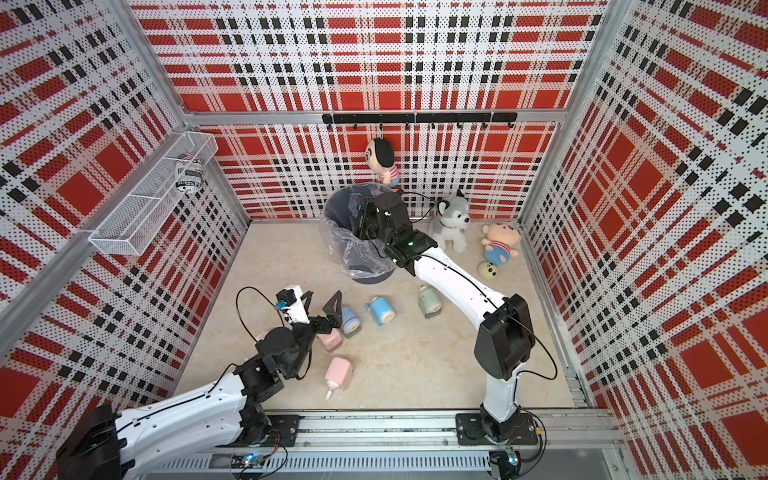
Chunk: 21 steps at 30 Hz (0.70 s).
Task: Take out the pencil sharpener tray and clean the shavings
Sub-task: Pour the shavings into the trash bin.
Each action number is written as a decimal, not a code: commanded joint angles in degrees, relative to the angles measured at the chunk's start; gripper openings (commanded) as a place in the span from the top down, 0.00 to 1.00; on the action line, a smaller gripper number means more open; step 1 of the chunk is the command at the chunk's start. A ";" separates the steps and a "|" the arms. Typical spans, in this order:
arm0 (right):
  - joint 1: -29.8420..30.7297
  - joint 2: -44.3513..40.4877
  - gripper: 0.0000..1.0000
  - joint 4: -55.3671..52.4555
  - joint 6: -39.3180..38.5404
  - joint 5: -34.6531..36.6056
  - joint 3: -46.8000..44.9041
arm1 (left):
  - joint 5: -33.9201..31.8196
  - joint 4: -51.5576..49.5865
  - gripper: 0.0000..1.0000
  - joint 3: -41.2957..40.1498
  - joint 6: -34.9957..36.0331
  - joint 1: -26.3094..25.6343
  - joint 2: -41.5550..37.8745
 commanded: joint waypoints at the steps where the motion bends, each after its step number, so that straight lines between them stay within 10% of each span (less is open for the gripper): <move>1: -0.38 -0.21 0.56 -0.48 3.73 -0.50 3.18 | -1.09 1.89 0.02 0.68 1.36 -0.23 -0.40; 21: -1.51 -1.72 0.56 3.99 6.83 -1.05 -5.45 | -1.29 2.24 0.02 -0.05 1.46 -0.23 -1.86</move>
